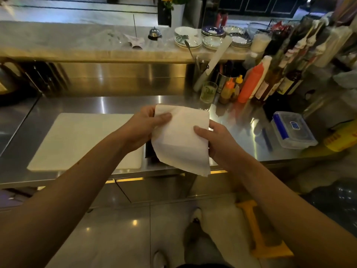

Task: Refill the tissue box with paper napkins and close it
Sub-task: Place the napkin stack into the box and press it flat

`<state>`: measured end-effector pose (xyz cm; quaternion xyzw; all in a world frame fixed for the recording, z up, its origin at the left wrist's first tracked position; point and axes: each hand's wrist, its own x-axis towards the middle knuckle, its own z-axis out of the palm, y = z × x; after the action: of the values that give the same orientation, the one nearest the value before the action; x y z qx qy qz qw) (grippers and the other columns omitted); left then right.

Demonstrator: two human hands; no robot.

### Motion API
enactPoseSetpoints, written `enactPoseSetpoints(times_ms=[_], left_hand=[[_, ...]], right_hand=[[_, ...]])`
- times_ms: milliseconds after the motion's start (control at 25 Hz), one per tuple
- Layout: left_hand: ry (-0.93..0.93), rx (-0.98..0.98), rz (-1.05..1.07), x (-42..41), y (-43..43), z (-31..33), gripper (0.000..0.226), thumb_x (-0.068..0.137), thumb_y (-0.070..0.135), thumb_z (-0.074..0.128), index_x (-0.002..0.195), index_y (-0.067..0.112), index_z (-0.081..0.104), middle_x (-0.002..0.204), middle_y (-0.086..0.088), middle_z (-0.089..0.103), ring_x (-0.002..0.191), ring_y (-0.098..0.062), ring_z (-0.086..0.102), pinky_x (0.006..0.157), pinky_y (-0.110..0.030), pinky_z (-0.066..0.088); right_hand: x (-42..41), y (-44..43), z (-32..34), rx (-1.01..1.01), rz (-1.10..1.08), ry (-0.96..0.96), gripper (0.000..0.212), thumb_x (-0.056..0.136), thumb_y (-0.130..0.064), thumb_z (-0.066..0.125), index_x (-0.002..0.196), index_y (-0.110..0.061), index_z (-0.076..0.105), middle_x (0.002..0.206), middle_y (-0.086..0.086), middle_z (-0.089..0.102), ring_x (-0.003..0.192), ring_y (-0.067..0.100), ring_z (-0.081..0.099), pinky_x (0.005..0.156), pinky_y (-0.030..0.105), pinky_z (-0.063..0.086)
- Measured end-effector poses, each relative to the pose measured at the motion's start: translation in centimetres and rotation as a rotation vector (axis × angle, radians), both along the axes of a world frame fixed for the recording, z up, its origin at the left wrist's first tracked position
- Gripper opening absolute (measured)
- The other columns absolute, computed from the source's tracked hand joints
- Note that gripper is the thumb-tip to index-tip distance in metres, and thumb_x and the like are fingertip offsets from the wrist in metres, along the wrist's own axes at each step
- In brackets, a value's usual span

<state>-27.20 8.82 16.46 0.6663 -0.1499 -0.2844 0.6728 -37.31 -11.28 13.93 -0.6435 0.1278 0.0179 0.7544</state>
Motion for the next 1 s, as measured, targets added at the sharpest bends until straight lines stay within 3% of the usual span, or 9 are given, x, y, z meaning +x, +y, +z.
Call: enactPoseSetpoints(times_ms=[160,240,360,520,840,1000], left_hand=[[0.068,-0.05,0.032,1.9,-3.0,-2.3,0.035,0.087,0.023,0.066,0.121,0.022,0.062,0.112,-0.002,0.071,0.104,-0.022,0.069,0.074,-0.032,0.058],[0.165,-0.099,0.033,2.6,-4.1,-4.1,0.046,0.084,0.026,0.07,0.128,0.02,0.057,0.12,-0.005,0.069,0.108,-0.024,0.068,0.077,-0.034,0.058],[0.288,-0.012,0.014,2.9,-6.6,-8.0,0.05,0.08,0.027,0.075,0.125,0.016,0.059,0.117,-0.005,0.071,0.107,-0.023,0.068,0.08,-0.035,0.058],[0.37,0.086,0.067,2.4,-9.6,-12.6,0.047,0.078,0.03,0.076,0.119,0.01,0.065,0.117,-0.008,0.071,0.11,-0.026,0.067,0.083,-0.036,0.057],[0.306,0.288,0.232,2.2,-12.6,-15.9,0.045,0.086,0.028,0.07,0.128,0.017,0.058,0.123,-0.004,0.066,0.113,-0.024,0.063,0.098,-0.048,0.051],[0.258,0.309,0.277,2.7,-13.0,-16.9,0.044,0.09,0.024,0.067,0.131,0.024,0.051,0.127,0.001,0.06,0.116,-0.02,0.058,0.096,-0.042,0.052]], right_hand=[[3.6,-3.1,-1.8,0.035,-0.011,0.013,0.036,0.092,-0.017,0.063,0.127,-0.014,0.057,0.12,0.012,0.065,0.109,0.031,0.064,0.088,0.047,0.056],[5.4,-4.5,-2.5,0.106,-0.001,0.007,0.036,0.091,-0.013,0.063,0.127,-0.015,0.056,0.12,0.011,0.066,0.106,0.029,0.067,0.084,0.046,0.058],[8.2,-7.6,-4.4,0.182,-0.002,0.019,0.035,0.09,-0.012,0.065,0.123,-0.018,0.058,0.111,0.006,0.07,0.098,0.024,0.07,0.073,0.039,0.059],[10.8,-11.2,-8.1,0.211,-0.006,0.086,0.033,0.089,-0.013,0.066,0.12,-0.023,0.061,0.109,0.004,0.072,0.098,0.026,0.07,0.074,0.044,0.059],[13.8,-14.8,-13.1,0.149,0.053,0.217,0.029,0.09,-0.01,0.064,0.106,-0.035,0.066,0.105,-0.002,0.072,0.094,0.021,0.071,0.073,0.044,0.06],[16.0,-14.6,-13.8,0.071,0.099,0.259,0.03,0.091,-0.008,0.061,0.102,-0.035,0.066,0.1,-0.004,0.071,0.088,0.017,0.07,0.065,0.036,0.059]])
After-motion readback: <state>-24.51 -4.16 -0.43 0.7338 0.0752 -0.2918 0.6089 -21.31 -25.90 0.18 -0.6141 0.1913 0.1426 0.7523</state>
